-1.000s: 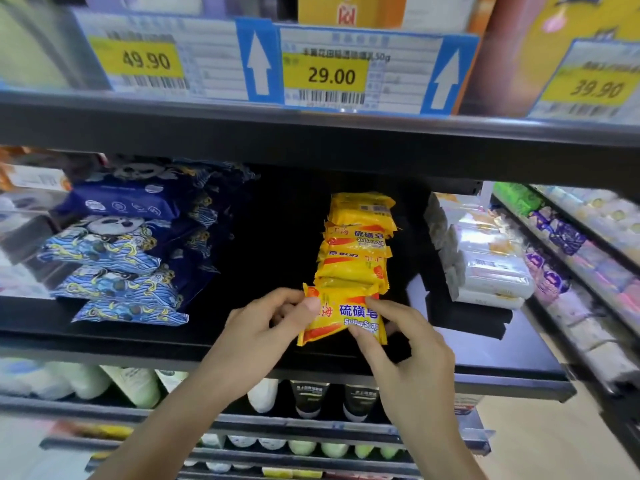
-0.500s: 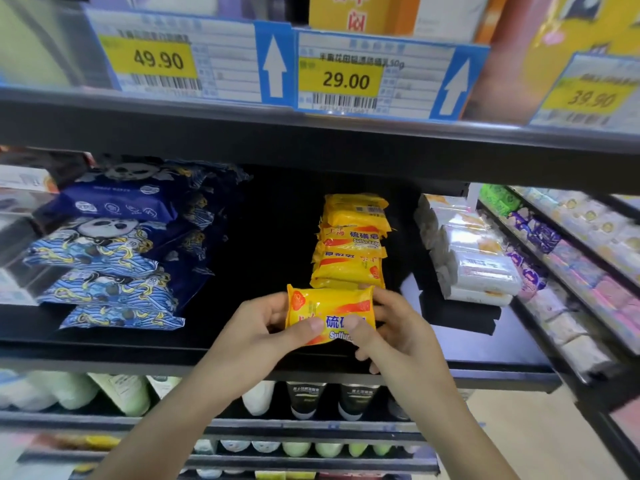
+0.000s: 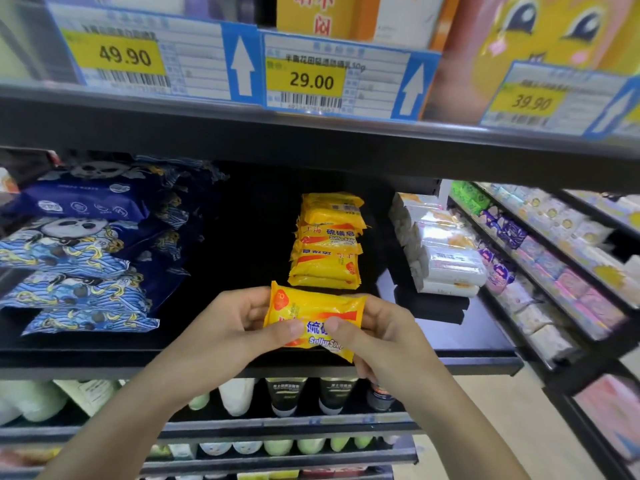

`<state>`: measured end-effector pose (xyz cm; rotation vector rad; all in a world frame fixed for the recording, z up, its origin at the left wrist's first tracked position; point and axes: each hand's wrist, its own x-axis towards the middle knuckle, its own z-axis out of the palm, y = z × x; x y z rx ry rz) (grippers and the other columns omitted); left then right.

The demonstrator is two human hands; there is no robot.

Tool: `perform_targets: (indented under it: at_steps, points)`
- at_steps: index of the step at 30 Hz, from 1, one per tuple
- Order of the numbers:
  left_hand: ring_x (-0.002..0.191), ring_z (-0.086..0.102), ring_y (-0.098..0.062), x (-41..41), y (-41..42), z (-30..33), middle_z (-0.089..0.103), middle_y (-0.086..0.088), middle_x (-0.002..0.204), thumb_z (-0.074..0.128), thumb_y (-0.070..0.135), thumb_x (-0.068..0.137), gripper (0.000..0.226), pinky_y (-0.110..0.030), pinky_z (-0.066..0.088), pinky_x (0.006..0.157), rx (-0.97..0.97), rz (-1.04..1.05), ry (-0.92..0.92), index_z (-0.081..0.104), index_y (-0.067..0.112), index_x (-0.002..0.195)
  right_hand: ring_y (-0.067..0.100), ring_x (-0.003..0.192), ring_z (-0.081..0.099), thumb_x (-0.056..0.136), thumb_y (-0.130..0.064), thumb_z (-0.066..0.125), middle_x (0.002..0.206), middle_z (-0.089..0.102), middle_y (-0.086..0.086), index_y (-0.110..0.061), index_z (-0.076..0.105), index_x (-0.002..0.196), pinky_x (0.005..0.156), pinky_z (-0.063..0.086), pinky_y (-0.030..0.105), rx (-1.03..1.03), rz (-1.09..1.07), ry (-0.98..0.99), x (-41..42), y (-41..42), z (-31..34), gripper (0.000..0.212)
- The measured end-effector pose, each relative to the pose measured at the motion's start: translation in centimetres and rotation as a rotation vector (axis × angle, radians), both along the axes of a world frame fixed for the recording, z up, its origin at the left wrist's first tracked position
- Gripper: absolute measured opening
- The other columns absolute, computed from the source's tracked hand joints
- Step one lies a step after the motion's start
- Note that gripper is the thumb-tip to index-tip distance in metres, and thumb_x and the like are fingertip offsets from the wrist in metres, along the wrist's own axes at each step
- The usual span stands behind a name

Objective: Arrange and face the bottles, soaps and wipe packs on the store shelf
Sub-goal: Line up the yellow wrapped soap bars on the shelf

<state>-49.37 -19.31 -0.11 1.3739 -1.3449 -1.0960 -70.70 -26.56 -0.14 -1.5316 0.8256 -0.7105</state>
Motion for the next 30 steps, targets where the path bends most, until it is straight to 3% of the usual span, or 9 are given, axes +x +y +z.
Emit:
perform_targets:
  at_steps: [3, 5, 8, 11, 15, 19, 22, 26, 30]
  points:
    - [0.110, 0.072, -0.011, -0.3, -0.1, -0.1, 0.078, 0.006, 0.115, 0.070, 0.025, 0.088, 0.033, -0.025, 0.054, 0.102, 0.015, -0.006, 0.004, 0.071, 0.022, 0.120, 0.013, 0.042, 0.039, 0.096, -0.023, 0.071, 0.099, 0.077, 0.002, -0.023, 0.072, 0.112, 0.042, 0.036, 0.020, 0.014, -0.020, 0.003, -0.4, 0.2, -0.1, 0.016]
    - [0.110, 0.072, -0.009, -0.5, 0.0, -0.2, 0.077, 0.007, 0.116, 0.071, 0.027, 0.086, 0.035, -0.023, 0.053, 0.101, 0.018, -0.002, 0.009, 0.070, 0.023, 0.121, 0.017, 0.044, 0.051, 0.094, -0.022, 0.072, 0.099, 0.077, 0.002, -0.023, 0.070, 0.112, 0.046, 0.044, 0.022, 0.014, -0.043, -0.008, -0.4, 0.4, -0.3, 0.017]
    - [0.111, 0.071, -0.010, -0.7, 0.0, -0.4, 0.076, 0.007, 0.119, 0.073, 0.030, 0.083, 0.040, -0.023, 0.054, 0.098, 0.021, 0.027, -0.003, 0.069, 0.026, 0.123, 0.023, 0.062, 0.072, 0.092, -0.018, 0.073, 0.096, 0.077, 0.004, -0.024, 0.067, 0.113, 0.063, 0.060, 0.036, 0.027, -0.081, -0.055, -0.2, 0.7, -0.6, 0.023]
    - [0.108, 0.072, -0.011, -0.6, 0.3, -0.5, 0.074, 0.008, 0.121, 0.075, 0.038, 0.086, 0.041, -0.031, 0.054, 0.096, 0.054, 0.073, 0.005, 0.067, 0.029, 0.126, 0.025, 0.079, 0.078, 0.092, -0.012, 0.073, 0.101, 0.076, 0.002, -0.022, 0.066, 0.114, 0.074, 0.063, 0.035, -0.025, -0.128, -0.086, -0.2, 0.9, -0.7, 0.025]
    - [0.096, 0.075, -0.021, 0.0, 0.3, -0.2, 0.077, -0.002, 0.113, 0.063, 0.058, 0.084, 0.045, -0.037, 0.055, 0.085, 0.176, 0.168, 0.148, 0.075, 0.029, 0.115, 0.027, 0.088, 0.077, 0.092, -0.008, 0.072, 0.107, 0.075, 0.004, -0.023, 0.067, 0.112, 0.079, 0.061, 0.033, -0.072, -0.129, -0.158, -0.5, 1.1, -0.9, 0.025]
    - [0.081, 0.075, -0.025, -0.1, -0.3, 0.3, 0.079, -0.012, 0.100, 0.058, 0.074, 0.079, 0.068, -0.037, 0.054, 0.070, 0.324, 0.268, 0.252, 0.073, 0.017, 0.115, 0.028, 0.095, 0.074, 0.090, -0.008, 0.074, 0.110, 0.073, 0.003, -0.032, 0.069, 0.108, 0.085, 0.060, 0.039, -0.169, -0.087, -0.186, -0.4, 1.4, -1.2, 0.030]
    - [0.080, 0.073, -0.025, -0.6, -0.1, 1.1, 0.078, -0.016, 0.100, 0.052, 0.074, 0.078, 0.074, -0.035, 0.055, 0.068, 0.397, 0.206, 0.294, 0.074, 0.015, 0.117, 0.019, 0.105, 0.068, 0.089, -0.002, 0.074, 0.117, 0.069, -0.004, -0.029, 0.069, 0.110, 0.083, 0.055, 0.029, -0.276, -0.048, -0.185, -0.5, 1.6, -1.4, 0.034]
    - [0.080, 0.073, -0.023, -1.1, 0.0, 1.1, 0.078, -0.014, 0.100, 0.060, 0.068, 0.078, 0.063, -0.035, 0.058, 0.071, 0.408, 0.178, 0.325, 0.079, 0.016, 0.108, 0.022, 0.123, 0.062, 0.088, 0.006, 0.074, 0.126, 0.067, -0.004, -0.037, 0.070, 0.109, 0.091, 0.055, 0.030, -0.373, -0.028, -0.200, -0.1, 1.6, -2.4, 0.048]
    - [0.076, 0.073, -0.022, -1.5, 0.1, 0.6, 0.079, -0.015, 0.098, 0.072, 0.055, 0.072, 0.054, -0.032, 0.059, 0.066, 0.408, 0.164, 0.347, 0.079, 0.014, 0.107, 0.021, 0.129, 0.058, 0.085, 0.012, 0.073, 0.130, 0.064, -0.006, -0.035, 0.070, 0.111, 0.090, 0.056, 0.030, -0.443, -0.025, -0.186, 0.0, 1.5, -3.4, 0.054]
